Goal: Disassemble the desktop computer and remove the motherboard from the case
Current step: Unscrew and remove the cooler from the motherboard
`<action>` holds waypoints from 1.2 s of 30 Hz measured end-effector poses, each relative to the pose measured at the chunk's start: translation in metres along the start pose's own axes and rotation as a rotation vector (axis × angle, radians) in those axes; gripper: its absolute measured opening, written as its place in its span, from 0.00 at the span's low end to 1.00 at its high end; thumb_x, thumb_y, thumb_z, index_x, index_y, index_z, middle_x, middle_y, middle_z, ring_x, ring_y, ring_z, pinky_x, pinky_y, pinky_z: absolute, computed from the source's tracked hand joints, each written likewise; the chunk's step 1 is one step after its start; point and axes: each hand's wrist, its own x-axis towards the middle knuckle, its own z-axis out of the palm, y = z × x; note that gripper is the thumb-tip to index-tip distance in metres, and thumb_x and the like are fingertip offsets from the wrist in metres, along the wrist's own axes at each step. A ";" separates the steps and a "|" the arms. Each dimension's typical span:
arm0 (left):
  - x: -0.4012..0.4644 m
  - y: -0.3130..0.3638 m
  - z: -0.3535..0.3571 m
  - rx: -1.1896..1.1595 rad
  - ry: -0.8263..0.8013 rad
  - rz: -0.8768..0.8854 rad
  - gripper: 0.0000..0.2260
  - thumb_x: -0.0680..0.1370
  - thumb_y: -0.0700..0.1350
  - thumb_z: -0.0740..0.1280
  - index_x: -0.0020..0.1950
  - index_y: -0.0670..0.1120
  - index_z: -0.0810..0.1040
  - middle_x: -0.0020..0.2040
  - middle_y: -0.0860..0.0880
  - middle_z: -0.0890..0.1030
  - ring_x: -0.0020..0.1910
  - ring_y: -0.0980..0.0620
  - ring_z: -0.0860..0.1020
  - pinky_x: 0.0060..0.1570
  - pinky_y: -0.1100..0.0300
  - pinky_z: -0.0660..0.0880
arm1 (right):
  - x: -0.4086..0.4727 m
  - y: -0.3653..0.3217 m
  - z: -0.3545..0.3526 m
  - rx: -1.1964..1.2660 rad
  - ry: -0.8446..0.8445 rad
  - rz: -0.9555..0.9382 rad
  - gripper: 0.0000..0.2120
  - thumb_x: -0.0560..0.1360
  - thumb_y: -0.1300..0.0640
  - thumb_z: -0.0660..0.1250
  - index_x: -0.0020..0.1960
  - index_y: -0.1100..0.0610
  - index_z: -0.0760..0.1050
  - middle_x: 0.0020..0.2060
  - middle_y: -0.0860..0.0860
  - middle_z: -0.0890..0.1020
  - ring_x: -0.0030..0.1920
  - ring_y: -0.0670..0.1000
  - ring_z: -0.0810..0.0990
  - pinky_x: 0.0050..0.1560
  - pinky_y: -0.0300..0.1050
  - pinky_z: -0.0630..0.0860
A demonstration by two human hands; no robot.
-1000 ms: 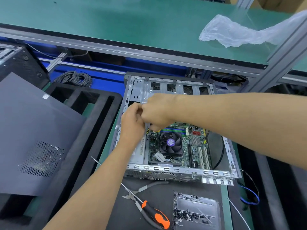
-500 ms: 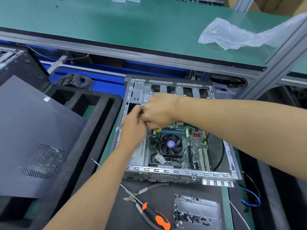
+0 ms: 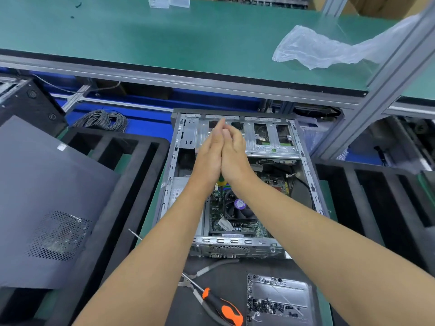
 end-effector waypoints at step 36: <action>-0.004 -0.009 0.001 0.334 -0.103 0.036 0.09 0.78 0.54 0.58 0.57 0.63 0.69 0.44 0.61 0.76 0.45 0.54 0.75 0.48 0.48 0.74 | -0.096 0.065 -0.176 -0.206 0.577 -0.280 0.12 0.79 0.49 0.58 0.56 0.55 0.72 0.51 0.54 0.76 0.48 0.48 0.75 0.48 0.33 0.70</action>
